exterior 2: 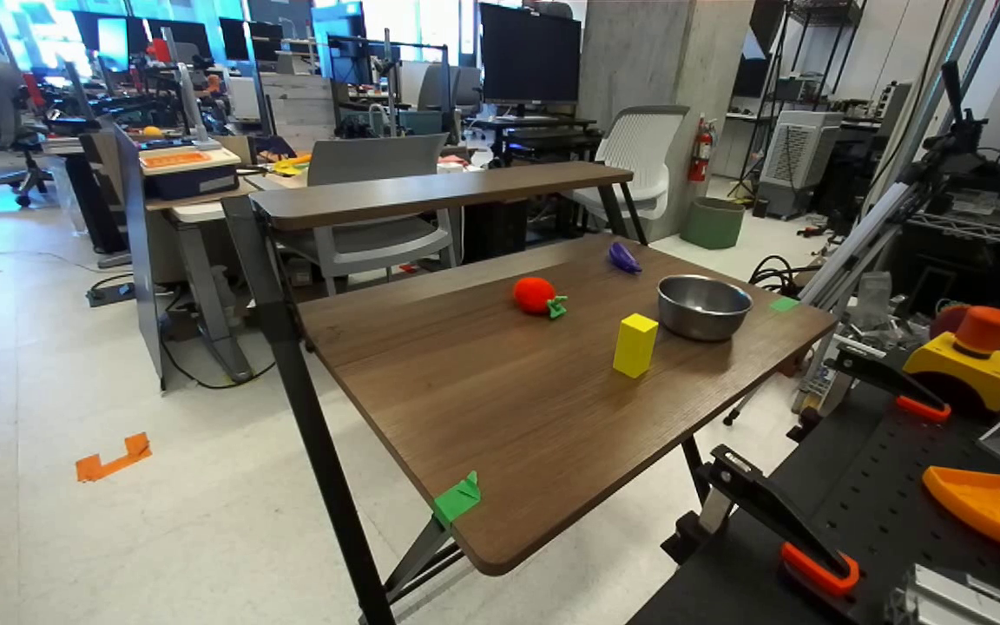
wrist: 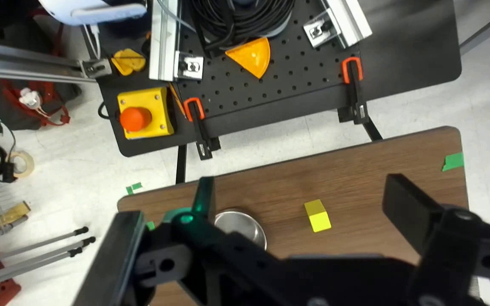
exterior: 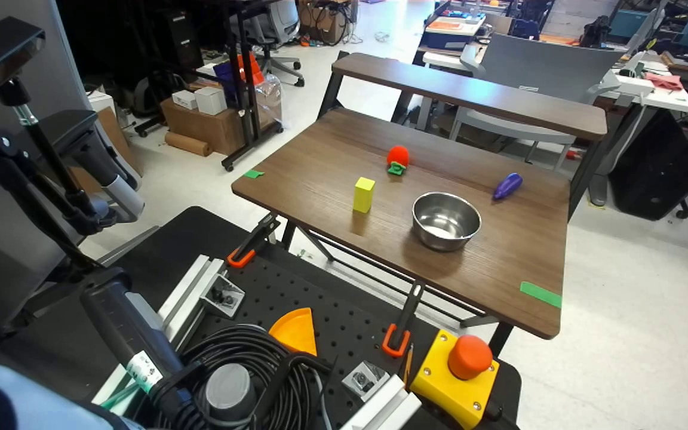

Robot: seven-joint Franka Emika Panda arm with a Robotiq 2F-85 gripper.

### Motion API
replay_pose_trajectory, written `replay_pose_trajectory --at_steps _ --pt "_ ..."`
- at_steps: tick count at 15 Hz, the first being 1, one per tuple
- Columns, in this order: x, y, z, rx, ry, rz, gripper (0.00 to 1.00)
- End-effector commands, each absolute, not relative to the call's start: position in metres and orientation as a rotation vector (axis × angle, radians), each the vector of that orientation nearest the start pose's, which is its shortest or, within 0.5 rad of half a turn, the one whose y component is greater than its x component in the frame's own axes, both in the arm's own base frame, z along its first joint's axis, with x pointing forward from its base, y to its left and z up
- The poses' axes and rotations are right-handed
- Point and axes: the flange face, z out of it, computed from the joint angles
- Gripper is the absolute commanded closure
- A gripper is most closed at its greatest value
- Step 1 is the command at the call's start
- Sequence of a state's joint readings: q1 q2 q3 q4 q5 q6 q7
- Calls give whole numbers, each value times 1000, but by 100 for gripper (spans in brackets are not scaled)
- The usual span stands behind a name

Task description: Put the yellow block in the bowl

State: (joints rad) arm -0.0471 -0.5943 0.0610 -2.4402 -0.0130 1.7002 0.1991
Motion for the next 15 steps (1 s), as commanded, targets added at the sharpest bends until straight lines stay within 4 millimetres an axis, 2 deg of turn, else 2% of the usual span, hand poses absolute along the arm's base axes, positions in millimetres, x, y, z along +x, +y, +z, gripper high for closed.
replay_pose_trajectory --at_steps 1,7,12,15 --pt "397 22 452 -3198 266 138 0" --pt "452 38 362 -3235 72 -10 0" --pt "474 56 286 -3264 -133 4 0" --pt "484 67 248 -3259 -212 40 0"
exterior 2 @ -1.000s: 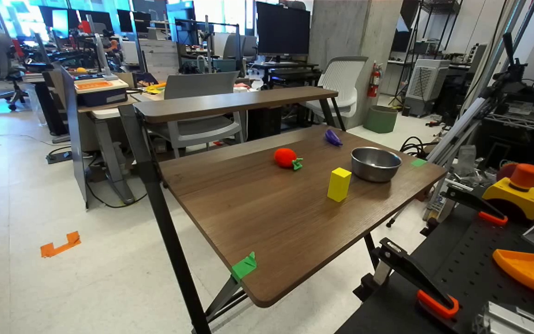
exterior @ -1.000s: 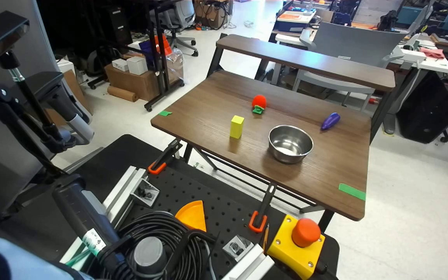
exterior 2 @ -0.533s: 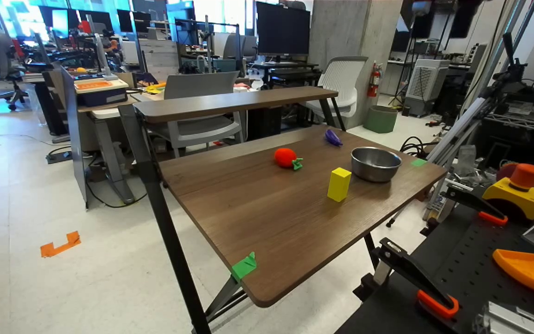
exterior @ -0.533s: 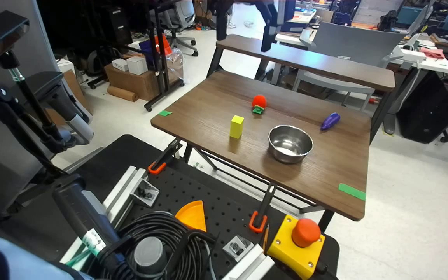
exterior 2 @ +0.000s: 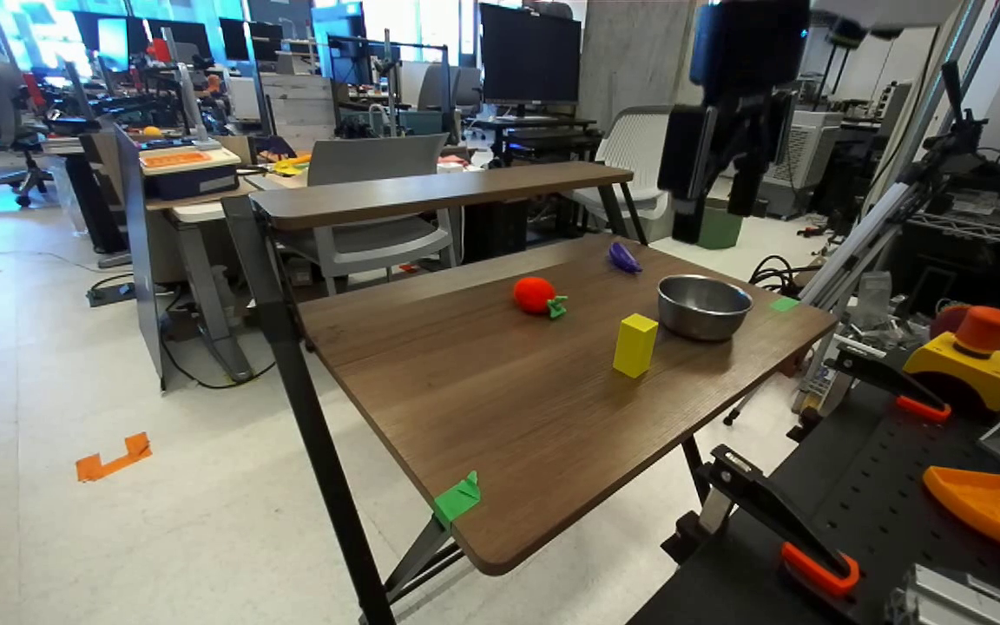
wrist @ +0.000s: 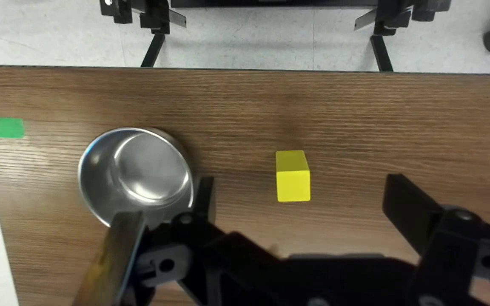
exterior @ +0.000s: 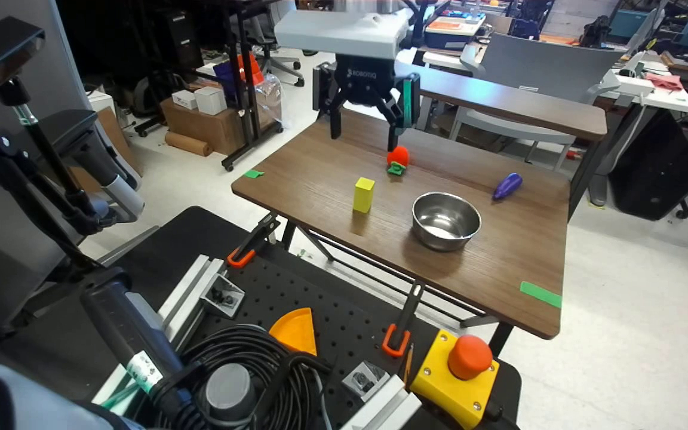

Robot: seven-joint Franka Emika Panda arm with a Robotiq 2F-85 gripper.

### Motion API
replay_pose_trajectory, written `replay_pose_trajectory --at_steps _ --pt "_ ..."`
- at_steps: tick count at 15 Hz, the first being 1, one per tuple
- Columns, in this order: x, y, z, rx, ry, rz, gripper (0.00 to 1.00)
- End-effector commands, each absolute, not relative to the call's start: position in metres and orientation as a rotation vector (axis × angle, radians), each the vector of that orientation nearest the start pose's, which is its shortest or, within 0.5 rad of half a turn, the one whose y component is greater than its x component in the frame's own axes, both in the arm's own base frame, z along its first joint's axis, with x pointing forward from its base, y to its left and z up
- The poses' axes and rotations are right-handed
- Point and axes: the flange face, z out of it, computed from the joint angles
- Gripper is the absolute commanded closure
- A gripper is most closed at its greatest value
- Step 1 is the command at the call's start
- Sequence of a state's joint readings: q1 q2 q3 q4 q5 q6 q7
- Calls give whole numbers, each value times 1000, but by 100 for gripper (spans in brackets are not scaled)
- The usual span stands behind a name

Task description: Put the yellow block in the bowl

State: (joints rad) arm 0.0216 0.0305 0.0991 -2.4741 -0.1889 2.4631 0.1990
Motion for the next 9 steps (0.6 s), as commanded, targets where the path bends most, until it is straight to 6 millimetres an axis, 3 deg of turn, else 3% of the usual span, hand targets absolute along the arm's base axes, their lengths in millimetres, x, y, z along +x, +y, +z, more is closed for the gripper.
replay_pose_trajectory --at_steps 1,9 --pt "489 69 238 -3260 -226 48 0" --pt "537 67 190 -3259 -192 138 0"
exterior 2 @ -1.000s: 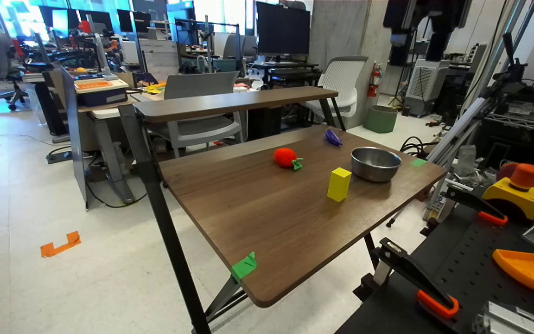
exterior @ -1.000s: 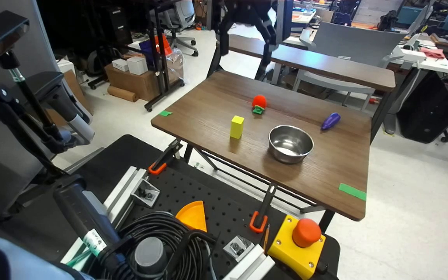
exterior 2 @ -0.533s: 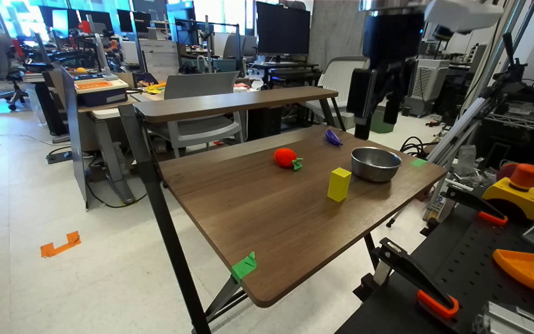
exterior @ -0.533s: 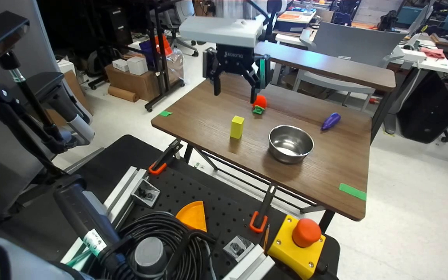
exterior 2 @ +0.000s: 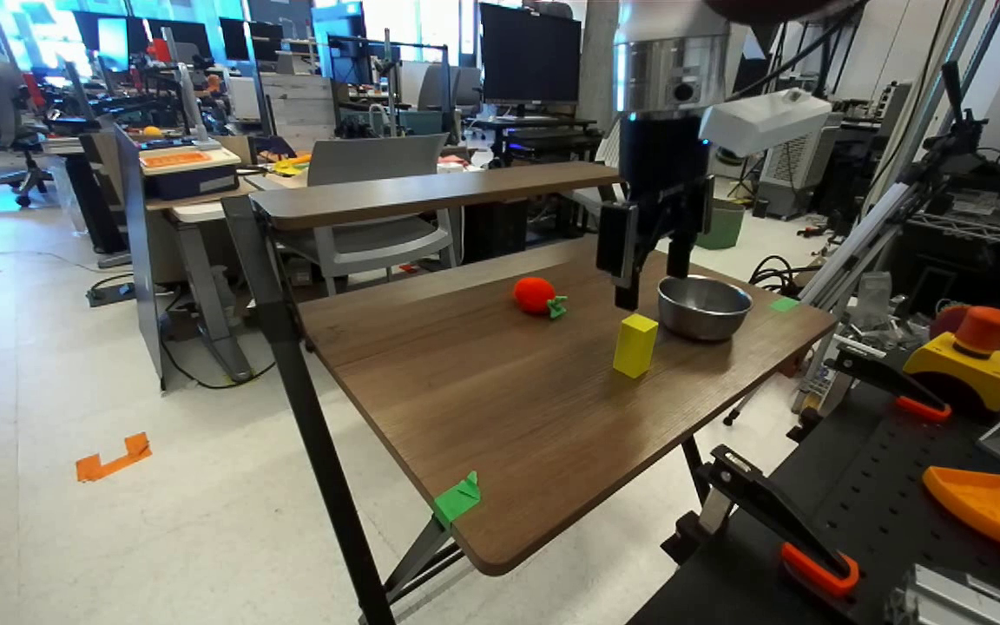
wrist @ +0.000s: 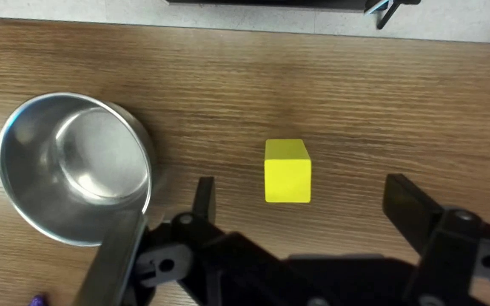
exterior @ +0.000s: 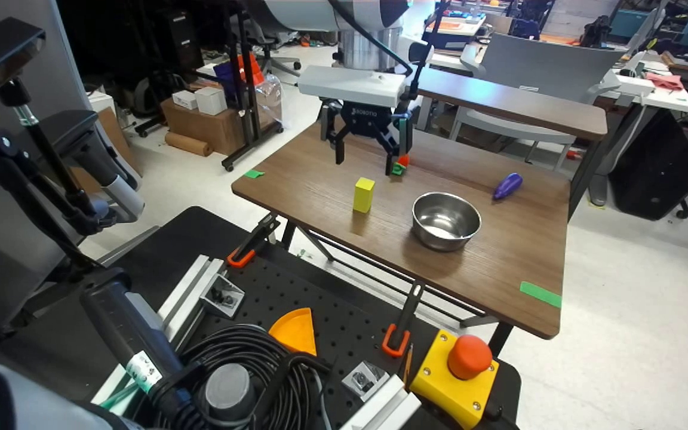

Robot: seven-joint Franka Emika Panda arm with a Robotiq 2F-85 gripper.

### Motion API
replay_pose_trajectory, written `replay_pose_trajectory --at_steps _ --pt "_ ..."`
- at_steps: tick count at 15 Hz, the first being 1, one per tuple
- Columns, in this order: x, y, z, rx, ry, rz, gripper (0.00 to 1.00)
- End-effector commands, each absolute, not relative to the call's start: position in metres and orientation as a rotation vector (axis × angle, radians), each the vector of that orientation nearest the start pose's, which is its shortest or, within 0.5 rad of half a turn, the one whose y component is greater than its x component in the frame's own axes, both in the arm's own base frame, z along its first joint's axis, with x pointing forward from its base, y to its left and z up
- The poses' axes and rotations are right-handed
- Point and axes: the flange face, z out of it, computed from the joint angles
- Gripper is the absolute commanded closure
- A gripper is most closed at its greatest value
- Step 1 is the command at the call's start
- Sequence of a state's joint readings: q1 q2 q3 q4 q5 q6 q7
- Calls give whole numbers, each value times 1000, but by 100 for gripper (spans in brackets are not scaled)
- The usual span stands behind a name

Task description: Put the yellow block in the bowl

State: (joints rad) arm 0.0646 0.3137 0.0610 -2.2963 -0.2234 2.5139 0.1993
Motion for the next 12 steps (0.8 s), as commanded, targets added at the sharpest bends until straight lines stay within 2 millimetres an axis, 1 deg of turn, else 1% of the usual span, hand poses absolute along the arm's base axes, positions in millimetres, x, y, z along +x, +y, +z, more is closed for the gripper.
replay_pose_trajectory --at_steps 1,4,6,12 --pt "542 67 185 -3258 -183 150 0" --pt "554 65 173 -3246 -152 183 0" --pt "558 66 167 -3244 -134 211 0" --pt "557 69 157 -3256 -122 289 0"
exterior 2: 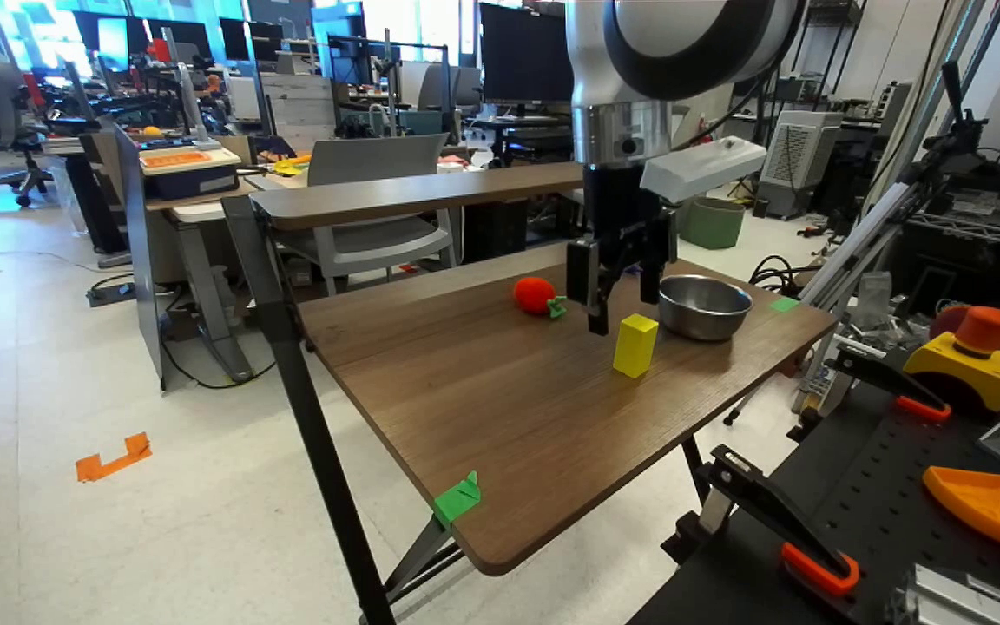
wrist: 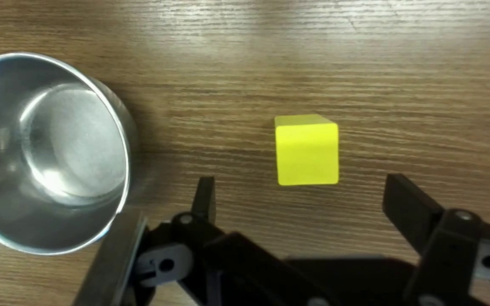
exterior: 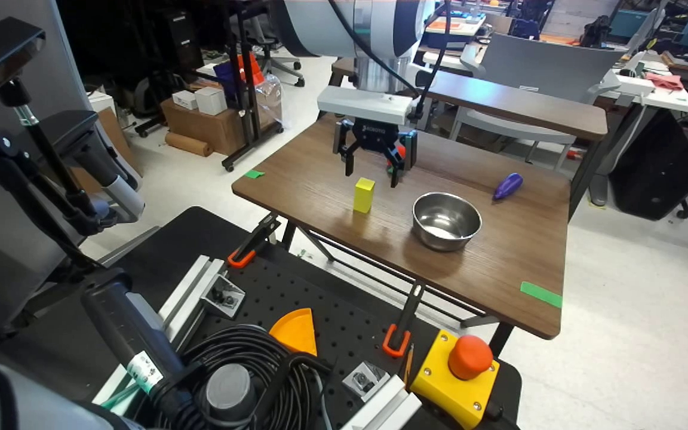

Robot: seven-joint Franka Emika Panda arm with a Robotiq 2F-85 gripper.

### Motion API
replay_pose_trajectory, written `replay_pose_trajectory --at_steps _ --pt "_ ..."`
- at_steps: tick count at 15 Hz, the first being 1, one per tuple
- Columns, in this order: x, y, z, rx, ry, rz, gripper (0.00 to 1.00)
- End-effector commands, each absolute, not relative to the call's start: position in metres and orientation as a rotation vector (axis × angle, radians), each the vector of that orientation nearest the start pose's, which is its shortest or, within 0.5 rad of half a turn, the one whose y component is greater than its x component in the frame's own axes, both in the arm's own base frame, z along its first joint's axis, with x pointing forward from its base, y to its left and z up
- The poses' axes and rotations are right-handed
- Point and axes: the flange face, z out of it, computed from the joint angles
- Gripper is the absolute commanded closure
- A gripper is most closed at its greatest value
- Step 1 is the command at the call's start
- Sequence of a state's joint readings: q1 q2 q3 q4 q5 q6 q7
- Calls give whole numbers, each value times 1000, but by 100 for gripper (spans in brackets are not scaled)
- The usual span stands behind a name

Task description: Put the yellow block in the bowl

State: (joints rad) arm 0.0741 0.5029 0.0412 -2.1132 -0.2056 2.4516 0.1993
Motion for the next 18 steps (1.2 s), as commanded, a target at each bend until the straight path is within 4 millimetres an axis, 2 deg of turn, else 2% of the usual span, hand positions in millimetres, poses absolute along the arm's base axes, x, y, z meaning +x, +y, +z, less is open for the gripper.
replay_pose_trajectory --at_steps 1,4,5,6,12,15,18 --pt "555 69 155 -3257 -124 310 0" --pt "550 70 151 -3265 -129 332 0" --pt "550 70 150 -3261 -127 340 16" --pt "550 70 149 -3256 -130 350 26" --pt "550 71 143 -3234 -88 430 73" --pt "543 65 158 -3193 -44 478 92" --pt "541 55 191 -3189 14 387 92"
